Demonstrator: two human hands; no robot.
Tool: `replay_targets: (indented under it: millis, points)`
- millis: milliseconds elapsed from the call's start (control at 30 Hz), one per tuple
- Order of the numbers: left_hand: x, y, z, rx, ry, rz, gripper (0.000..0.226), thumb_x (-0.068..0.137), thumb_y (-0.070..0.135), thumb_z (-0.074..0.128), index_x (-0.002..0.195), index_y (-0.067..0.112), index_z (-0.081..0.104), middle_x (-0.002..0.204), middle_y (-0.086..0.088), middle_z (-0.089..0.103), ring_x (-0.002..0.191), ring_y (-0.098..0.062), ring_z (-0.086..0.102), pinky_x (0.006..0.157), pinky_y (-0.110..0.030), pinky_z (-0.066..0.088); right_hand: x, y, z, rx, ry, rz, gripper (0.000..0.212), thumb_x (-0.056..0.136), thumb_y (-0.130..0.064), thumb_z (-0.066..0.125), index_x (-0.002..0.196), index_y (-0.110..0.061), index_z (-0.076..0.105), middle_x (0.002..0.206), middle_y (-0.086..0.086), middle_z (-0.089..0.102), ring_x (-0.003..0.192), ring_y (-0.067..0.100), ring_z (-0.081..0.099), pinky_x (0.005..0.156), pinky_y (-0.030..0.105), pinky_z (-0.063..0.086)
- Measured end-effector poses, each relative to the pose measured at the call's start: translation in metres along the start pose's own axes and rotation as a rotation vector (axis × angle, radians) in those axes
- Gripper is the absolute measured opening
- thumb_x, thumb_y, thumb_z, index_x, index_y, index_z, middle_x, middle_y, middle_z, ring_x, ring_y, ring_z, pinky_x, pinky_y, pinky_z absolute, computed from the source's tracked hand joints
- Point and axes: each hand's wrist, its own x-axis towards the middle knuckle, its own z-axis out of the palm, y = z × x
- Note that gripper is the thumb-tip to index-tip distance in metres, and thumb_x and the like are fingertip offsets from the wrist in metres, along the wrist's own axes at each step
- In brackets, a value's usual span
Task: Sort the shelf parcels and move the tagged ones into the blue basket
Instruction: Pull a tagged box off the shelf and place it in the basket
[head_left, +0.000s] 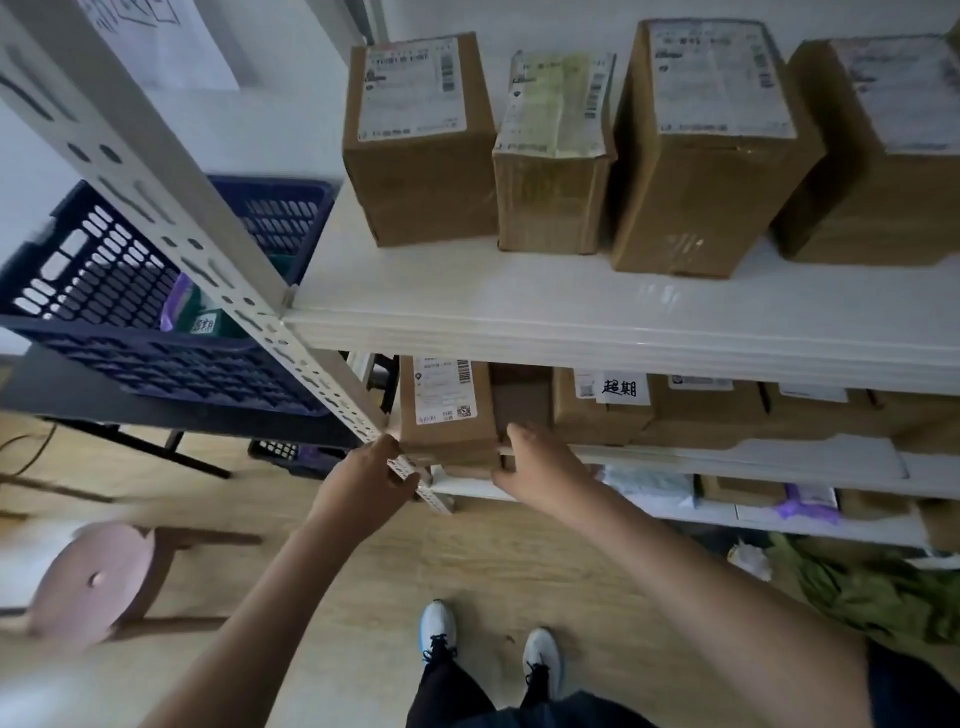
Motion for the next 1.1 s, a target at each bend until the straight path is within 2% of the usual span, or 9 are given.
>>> replay_targets:
  millis: [67,167,267,367,500,633,733,867,1100]
  points:
    - [0.001,-0.006,0.002,-0.022,-0.039,-0.001,0.054,0.073,0.045,0.070,0.120,0.024,0.054,0.104,0.004,0.072,0.090,-0.016,0.069,0.076,-0.040,0.057,-0.001,0.002,0.001,0.005,-0.029,0.008,0.038,0.089,-0.032,0.068,0.114,-0.010,0.049,0.105,0.006,0.055,0.086,0.020,0.055,0.061,0.027,0.040]
    - [0.015,-0.004,0.006,-0.068,-0.100,0.087,0.079,0.067,0.052,0.070,0.137,0.029,0.041,0.120,0.006,0.065,0.099,-0.015,0.066,0.085,-0.042,0.057,0.011,-0.001,-0.002,0.006,-0.009,0.000,0.070,0.086,-0.033,0.074,0.139,-0.005,0.038,0.124,0.011,0.056,0.106,0.027,0.060,0.083,0.036,0.051]
    - [0.033,0.002,0.011,-0.150,-0.077,0.115,0.082,0.069,0.040,0.079,0.138,0.025,0.039,0.123,0.002,0.060,0.107,-0.020,0.062,0.089,-0.045,0.055,0.029,-0.008,-0.003,0.038,0.012,0.007,0.082,0.080,-0.032,0.078,0.143,-0.005,0.032,0.132,0.015,0.054,0.108,0.030,0.061,0.082,0.036,0.051]
    - [0.041,0.004,0.013,-0.083,-0.038,0.098,0.079,0.074,0.045,0.075,0.140,0.022,0.037,0.126,-0.002,0.056,0.110,-0.025,0.059,0.088,-0.046,0.054,0.040,-0.011,-0.001,0.057,0.043,0.028,0.098,0.080,-0.033,0.078,0.154,-0.008,0.019,0.144,0.014,0.048,0.108,0.027,0.063,0.086,0.038,0.055]
    - [0.025,0.003,0.010,-0.044,0.060,0.183,0.084,0.082,0.044,0.070,0.149,0.021,0.024,0.137,-0.001,0.049,0.114,-0.023,0.057,0.084,-0.045,0.056,0.023,-0.015,0.004,0.046,0.139,0.000,0.086,0.082,-0.036,0.077,0.149,-0.011,0.029,0.136,0.010,0.054,0.107,0.026,0.062,0.085,0.040,0.055]
    - [-0.014,-0.003,0.003,-0.228,0.149,0.276,0.096,0.082,0.028,0.074,0.155,0.027,0.012,0.151,0.004,0.037,0.126,-0.015,0.047,0.095,-0.037,0.050,-0.020,-0.027,0.014,0.046,0.232,-0.050,0.086,0.087,-0.036,0.074,0.153,-0.013,0.023,0.135,0.007,0.049,0.101,0.025,0.062,0.076,0.036,0.052]
    - [-0.038,-0.010,-0.005,-0.329,0.140,0.282,0.099,0.078,0.029,0.077,0.155,0.033,0.015,0.152,0.007,0.038,0.131,-0.011,0.044,0.103,-0.036,0.047,-0.053,-0.038,0.022,0.104,0.303,-0.071,0.094,0.085,-0.036,0.075,0.157,-0.022,0.015,0.133,0.004,0.050,0.103,0.019,0.062,0.080,0.036,0.054]
    - [-0.059,-0.020,-0.015,-0.252,0.101,0.340,0.098,0.079,0.035,0.076,0.155,0.034,0.014,0.149,0.006,0.043,0.121,-0.013,0.054,0.096,-0.037,0.052,-0.083,-0.046,0.028,0.120,0.363,-0.091,0.096,0.085,-0.035,0.076,0.158,-0.027,0.014,0.132,-0.001,0.048,0.098,0.005,0.056,0.075,0.024,0.048]
    - [-0.082,-0.025,-0.025,-0.251,0.074,0.418,0.094,0.083,0.029,0.074,0.156,0.032,0.015,0.150,0.012,0.040,0.125,-0.005,0.046,0.092,-0.021,0.040,-0.109,-0.061,0.041,0.127,0.381,-0.028,0.094,0.086,-0.033,0.075,0.158,-0.028,0.014,0.133,-0.002,0.047,0.094,0.004,0.052,0.081,0.030,0.052]
